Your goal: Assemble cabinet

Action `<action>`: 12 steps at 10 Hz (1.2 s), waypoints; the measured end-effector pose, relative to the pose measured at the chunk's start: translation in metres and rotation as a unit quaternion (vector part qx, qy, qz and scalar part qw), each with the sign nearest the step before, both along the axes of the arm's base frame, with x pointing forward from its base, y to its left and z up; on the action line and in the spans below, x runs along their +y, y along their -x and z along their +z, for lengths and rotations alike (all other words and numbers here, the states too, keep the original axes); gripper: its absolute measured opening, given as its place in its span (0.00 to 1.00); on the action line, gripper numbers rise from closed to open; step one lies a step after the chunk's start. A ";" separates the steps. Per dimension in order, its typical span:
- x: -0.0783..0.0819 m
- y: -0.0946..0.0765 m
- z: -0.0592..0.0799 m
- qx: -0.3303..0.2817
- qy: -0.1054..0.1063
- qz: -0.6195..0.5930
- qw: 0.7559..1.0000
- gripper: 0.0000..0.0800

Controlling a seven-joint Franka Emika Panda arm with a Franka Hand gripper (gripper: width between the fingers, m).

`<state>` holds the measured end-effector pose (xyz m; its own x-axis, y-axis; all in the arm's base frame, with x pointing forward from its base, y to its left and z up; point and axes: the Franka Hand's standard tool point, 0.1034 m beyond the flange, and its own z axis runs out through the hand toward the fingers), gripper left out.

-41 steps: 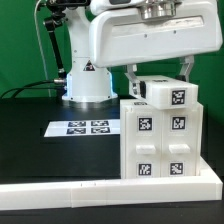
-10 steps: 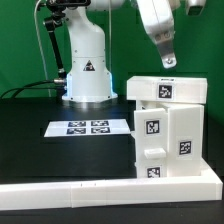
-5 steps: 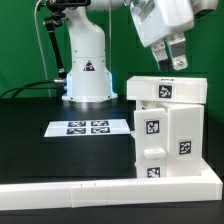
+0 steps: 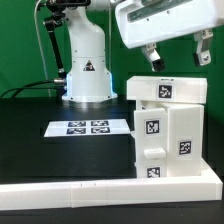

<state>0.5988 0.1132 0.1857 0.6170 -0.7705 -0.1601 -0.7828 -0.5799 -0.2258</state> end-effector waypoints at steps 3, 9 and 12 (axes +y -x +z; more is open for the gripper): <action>0.000 0.000 0.000 -0.027 0.010 0.099 0.995 1.00; 0.003 0.004 -0.002 -0.083 0.092 0.446 0.886 1.00; 0.003 0.003 -0.001 -0.099 0.105 0.551 0.822 1.00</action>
Offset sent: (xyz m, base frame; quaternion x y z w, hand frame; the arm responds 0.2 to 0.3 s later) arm 0.0000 0.0000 0.0000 0.0000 0.0000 -0.1938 0.9810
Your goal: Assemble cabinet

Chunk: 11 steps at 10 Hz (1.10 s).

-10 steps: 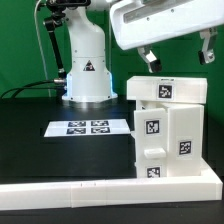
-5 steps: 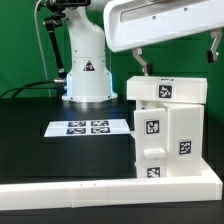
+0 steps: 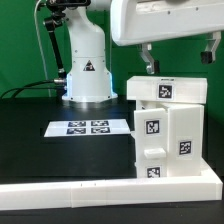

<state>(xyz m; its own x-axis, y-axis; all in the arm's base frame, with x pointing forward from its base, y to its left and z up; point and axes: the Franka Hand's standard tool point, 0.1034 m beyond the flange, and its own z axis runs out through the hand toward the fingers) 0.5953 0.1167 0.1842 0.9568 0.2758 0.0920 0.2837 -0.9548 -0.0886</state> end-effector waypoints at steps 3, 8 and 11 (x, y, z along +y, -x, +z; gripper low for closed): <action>-0.003 0.001 -0.001 -0.009 0.011 0.121 0.992 1.00; -0.005 0.003 -0.009 -0.017 0.046 0.332 0.942 1.00; -0.011 0.005 -0.017 -0.015 0.047 0.383 0.922 1.00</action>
Offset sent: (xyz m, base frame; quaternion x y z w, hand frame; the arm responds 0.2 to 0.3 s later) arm -0.0033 0.0021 -0.0035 0.0040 -0.0562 -0.2965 0.9534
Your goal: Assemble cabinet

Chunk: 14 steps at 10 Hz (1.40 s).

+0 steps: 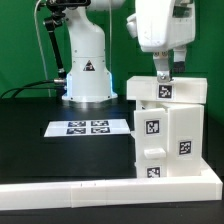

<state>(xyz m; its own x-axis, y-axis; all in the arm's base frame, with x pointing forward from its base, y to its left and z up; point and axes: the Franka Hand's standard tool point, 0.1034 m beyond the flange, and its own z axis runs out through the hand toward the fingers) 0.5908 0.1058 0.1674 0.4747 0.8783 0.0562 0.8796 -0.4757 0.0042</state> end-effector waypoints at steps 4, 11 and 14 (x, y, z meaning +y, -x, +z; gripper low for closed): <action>-0.002 0.004 -0.012 0.009 0.002 -0.003 1.000 1.00; -0.005 0.004 -0.013 0.015 0.000 -0.082 0.997 0.70; -0.011 0.004 -0.013 0.020 -0.005 -0.236 0.972 0.70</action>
Offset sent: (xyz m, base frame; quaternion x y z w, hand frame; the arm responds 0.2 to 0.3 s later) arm -0.0041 0.0014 -0.0080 0.0014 0.0169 0.0118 0.9998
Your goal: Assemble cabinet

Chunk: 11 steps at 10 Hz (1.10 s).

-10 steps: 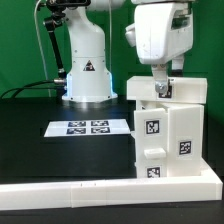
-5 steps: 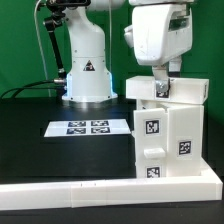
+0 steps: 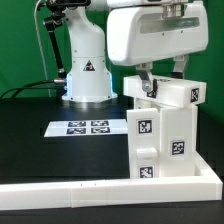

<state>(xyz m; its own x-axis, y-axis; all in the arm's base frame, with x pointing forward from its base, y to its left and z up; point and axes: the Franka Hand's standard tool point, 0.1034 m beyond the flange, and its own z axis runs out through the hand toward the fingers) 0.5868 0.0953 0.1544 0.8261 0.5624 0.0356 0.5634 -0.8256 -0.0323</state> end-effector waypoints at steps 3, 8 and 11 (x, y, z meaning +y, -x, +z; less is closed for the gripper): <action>0.002 -0.001 0.000 -0.001 -0.008 -0.136 0.991 0.70; 0.003 -0.003 -0.001 0.001 -0.020 -0.323 0.946 0.70; 0.004 -0.003 0.000 0.008 -0.024 -0.425 0.905 0.70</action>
Offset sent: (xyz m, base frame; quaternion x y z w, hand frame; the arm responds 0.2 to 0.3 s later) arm -0.0079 0.0060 -0.0047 0.0173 0.0305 0.2885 0.9568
